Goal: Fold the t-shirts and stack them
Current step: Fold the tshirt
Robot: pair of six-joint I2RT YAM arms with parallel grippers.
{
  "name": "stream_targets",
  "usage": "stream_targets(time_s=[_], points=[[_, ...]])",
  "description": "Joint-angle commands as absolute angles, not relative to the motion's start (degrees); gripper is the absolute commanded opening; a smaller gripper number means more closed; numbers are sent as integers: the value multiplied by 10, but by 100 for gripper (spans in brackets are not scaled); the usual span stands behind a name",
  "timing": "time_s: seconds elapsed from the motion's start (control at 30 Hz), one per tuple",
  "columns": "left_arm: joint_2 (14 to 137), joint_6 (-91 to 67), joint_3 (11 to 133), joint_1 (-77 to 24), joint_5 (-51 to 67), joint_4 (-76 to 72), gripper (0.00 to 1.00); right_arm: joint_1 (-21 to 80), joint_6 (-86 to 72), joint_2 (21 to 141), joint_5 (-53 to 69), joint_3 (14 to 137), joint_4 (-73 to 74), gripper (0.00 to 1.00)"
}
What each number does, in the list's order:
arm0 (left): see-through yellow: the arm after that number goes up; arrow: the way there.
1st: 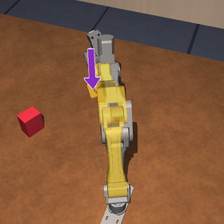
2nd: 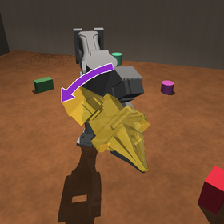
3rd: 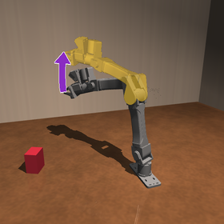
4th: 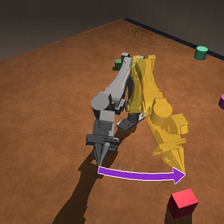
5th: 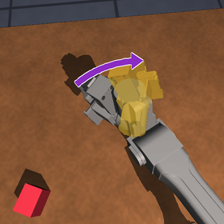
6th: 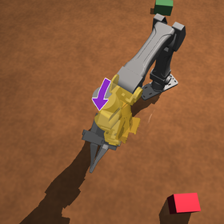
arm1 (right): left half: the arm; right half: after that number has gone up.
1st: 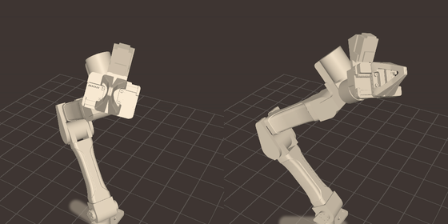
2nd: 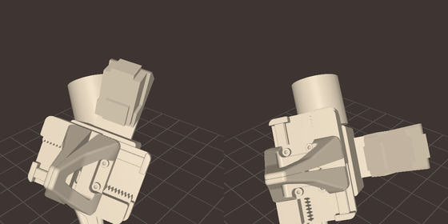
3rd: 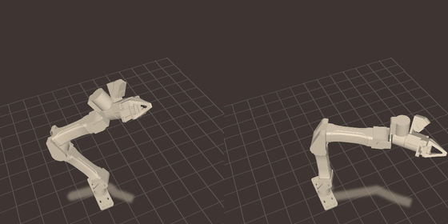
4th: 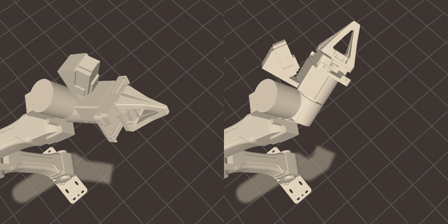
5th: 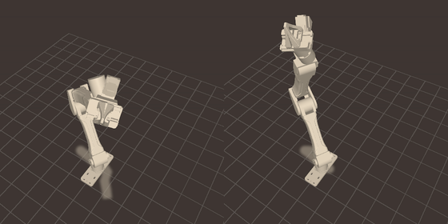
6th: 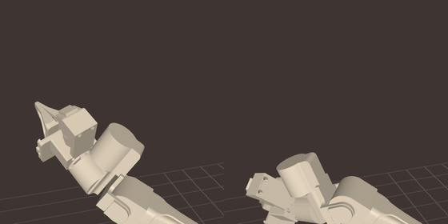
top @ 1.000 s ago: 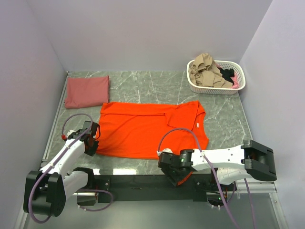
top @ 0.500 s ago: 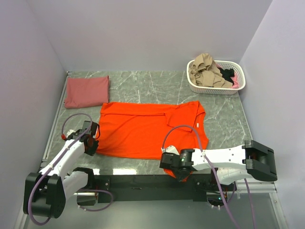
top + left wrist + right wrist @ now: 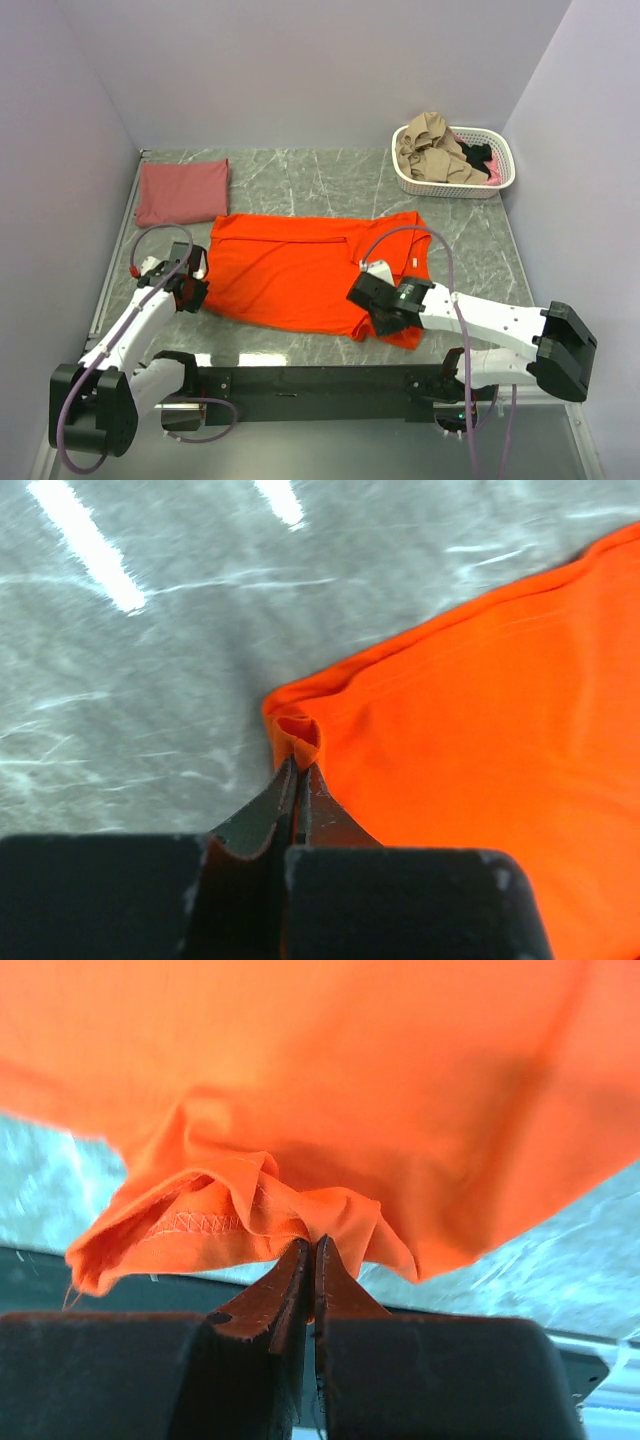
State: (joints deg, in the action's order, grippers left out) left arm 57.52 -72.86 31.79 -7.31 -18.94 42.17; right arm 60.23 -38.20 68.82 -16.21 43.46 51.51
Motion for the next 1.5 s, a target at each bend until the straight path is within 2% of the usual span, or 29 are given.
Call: stream_targets(time_s=[0.0, 0.07, 0.57, 1.03, 1.47], points=[[588, -713, 356, -71, -195, 396, 1, 553, -335, 686, -201, 480, 501, 0], [602, -710, 372, -71, -195, 389, 1, 536, -316, 686, -179, 489, 477, 0], [743, -708, 467, -71, -206, 328, 0, 410, -241, 758, -274, 593, 416, 0], [775, -706, 506, -64, -240, 316, 0, 333, -164, 814, -275, 652, 341, 0], [884, -707, 549, -56, -224, 275, 0, 294, -43, 951, -239, 750, 305, 0]])
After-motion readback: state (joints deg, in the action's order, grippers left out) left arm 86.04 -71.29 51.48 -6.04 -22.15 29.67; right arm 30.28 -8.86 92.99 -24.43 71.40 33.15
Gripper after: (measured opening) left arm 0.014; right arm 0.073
